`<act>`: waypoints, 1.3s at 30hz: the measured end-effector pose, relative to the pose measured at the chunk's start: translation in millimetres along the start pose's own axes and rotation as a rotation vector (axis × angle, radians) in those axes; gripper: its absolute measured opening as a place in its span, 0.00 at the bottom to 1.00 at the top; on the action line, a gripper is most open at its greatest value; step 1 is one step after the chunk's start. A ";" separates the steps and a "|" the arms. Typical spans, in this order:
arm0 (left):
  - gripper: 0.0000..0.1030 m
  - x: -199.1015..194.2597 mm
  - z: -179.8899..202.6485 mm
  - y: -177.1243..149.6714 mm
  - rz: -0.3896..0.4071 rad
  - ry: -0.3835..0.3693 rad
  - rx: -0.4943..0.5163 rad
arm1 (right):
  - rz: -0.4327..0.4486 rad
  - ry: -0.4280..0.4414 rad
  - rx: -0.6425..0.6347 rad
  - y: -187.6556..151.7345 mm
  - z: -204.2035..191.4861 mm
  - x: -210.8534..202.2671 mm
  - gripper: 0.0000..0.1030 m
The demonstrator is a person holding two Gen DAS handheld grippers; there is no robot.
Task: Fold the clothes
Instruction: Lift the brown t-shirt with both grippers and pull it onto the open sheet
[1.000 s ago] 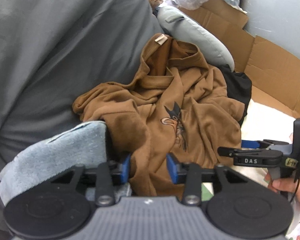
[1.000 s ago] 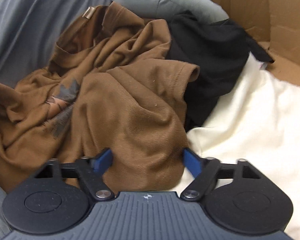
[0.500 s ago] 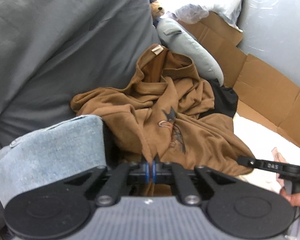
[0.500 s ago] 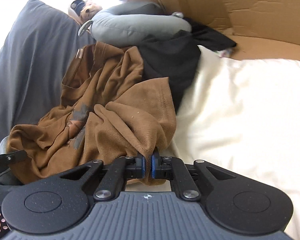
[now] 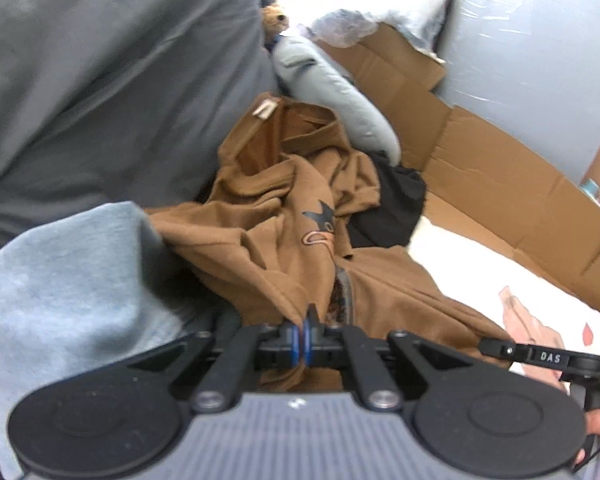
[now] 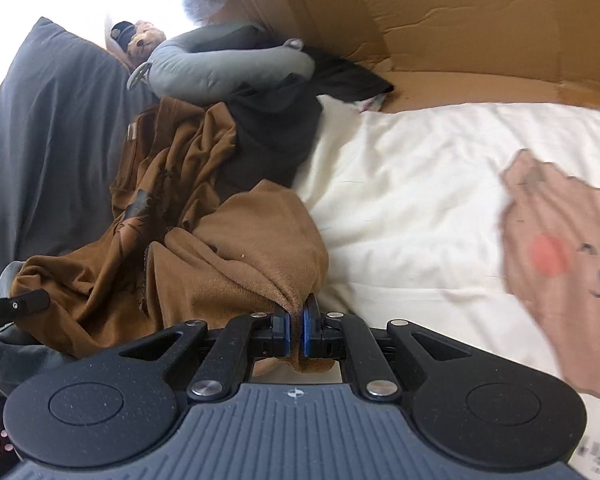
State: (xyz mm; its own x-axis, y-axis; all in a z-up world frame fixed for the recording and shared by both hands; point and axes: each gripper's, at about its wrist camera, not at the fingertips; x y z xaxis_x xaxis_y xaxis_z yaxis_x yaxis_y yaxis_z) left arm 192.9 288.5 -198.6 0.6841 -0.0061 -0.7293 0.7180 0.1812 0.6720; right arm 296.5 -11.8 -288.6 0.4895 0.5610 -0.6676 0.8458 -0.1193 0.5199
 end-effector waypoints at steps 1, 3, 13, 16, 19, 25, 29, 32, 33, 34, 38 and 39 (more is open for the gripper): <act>0.03 -0.2 2.2 0.4 0.000 -0.011 0.001 | 0.004 -0.015 0.012 0.4 4.0 -5.5 0.03; 0.03 -0.4 6.1 0.8 0.000 -0.032 0.000 | 0.016 -0.051 0.058 -0.9 13.7 -15.7 0.03; 0.03 -1.1 29.4 -1.9 -0.044 -0.098 -0.009 | 0.052 -0.180 0.142 0.2 57.4 -81.8 0.03; 0.03 2.2 41.1 -2.2 -0.071 -0.106 0.002 | 0.062 -0.216 0.156 -4.5 72.4 -107.3 0.03; 0.03 4.4 56.0 -3.2 -0.089 -0.126 0.016 | 0.071 -0.243 0.160 -12.5 86.6 -134.4 0.03; 0.03 1.4 90.4 -9.7 -0.131 -0.195 0.085 | 0.100 -0.303 0.201 -24.8 114.2 -187.2 0.03; 0.03 1.4 114.3 -15.0 -0.172 -0.228 0.130 | 0.107 -0.329 0.226 -32.5 132.4 -219.5 0.03; 0.03 -0.5 133.7 -18.3 -0.199 -0.243 0.169 | 0.126 -0.340 0.267 -40.8 146.0 -243.4 0.03; 0.03 -1.7 139.3 -18.7 -0.203 -0.247 0.177 | 0.133 -0.345 0.276 -43.6 149.8 -251.3 0.03; 0.03 -3.0 145.0 -19.2 -0.207 -0.251 0.186 | 0.139 -0.350 0.284 -46.4 153.5 -258.8 0.03; 0.03 -8.5 168.9 -20.5 -0.217 -0.272 0.215 | 0.148 -0.376 0.307 -56.9 169.1 -284.3 0.03; 0.03 -11.8 175.3 -20.9 -0.219 -0.278 0.226 | 0.150 -0.382 0.311 -58.2 172.6 -289.8 0.03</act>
State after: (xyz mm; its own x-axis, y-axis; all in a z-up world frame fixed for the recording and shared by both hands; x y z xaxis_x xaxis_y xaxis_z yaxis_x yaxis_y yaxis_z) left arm 192.2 112.4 -181.6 0.4983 -0.2909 -0.8167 0.8393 -0.0742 0.5385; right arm 142.0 -308.9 -217.4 0.6037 0.1862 -0.7752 0.7550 -0.4458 0.4809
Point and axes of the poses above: each gripper's, at about its wrist camera, not at the fingertips, and x roughly the way its jaws point, z to its right, y to its top, and after that the axes turned 4 degrees about x, right-handed
